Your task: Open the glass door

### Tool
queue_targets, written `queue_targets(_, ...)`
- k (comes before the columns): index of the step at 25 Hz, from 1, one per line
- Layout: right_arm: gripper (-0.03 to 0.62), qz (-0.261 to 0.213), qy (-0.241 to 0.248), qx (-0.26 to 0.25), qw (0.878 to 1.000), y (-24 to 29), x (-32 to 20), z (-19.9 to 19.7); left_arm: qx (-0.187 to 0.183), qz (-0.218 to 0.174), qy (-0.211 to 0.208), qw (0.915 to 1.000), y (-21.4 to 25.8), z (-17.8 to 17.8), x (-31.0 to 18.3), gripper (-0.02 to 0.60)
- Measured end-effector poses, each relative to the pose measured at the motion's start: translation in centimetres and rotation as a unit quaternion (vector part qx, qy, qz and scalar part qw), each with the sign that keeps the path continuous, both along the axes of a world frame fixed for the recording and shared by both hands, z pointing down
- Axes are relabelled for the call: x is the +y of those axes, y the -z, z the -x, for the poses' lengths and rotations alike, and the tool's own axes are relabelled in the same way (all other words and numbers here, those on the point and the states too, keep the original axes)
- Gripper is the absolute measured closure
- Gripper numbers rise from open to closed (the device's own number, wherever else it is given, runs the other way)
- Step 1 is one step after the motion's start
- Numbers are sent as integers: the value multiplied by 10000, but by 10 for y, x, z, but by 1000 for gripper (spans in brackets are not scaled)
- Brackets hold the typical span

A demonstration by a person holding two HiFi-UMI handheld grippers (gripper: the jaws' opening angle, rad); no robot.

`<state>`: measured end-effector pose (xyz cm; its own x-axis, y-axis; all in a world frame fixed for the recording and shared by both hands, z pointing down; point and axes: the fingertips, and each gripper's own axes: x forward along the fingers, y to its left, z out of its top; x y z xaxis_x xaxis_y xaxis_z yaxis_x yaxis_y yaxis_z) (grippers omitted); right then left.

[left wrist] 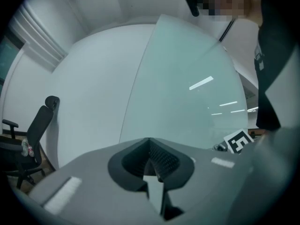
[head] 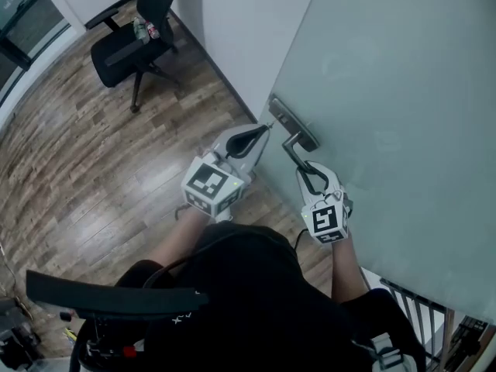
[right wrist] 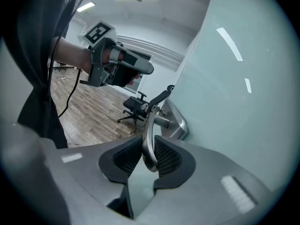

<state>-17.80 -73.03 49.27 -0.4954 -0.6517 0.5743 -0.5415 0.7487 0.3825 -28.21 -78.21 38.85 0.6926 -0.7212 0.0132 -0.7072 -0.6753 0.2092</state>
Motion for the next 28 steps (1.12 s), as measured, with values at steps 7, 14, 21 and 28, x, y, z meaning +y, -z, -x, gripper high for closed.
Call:
queue_targets(7, 508, -117, -208, 80, 9997, -1, 6, -15, -16, -7, -431, 9991, -4, -15, -2, 581)
queue_targets(14, 508, -104, -260, -35, 9996, 11, -1, -16, -46, 31, -485, 9988, 2, -27, -16, 581)
queue_targets(21, 513, -66, -395, 37, 9992, 14, -21, -28, -69, 29, -285, 9996, 8, -42, -41, 581)
queue_targets(28, 513, -4, -543, -2, 9985, 5, -37, -43, -118, -12, -77, 9999, 2, -64, -59, 581)
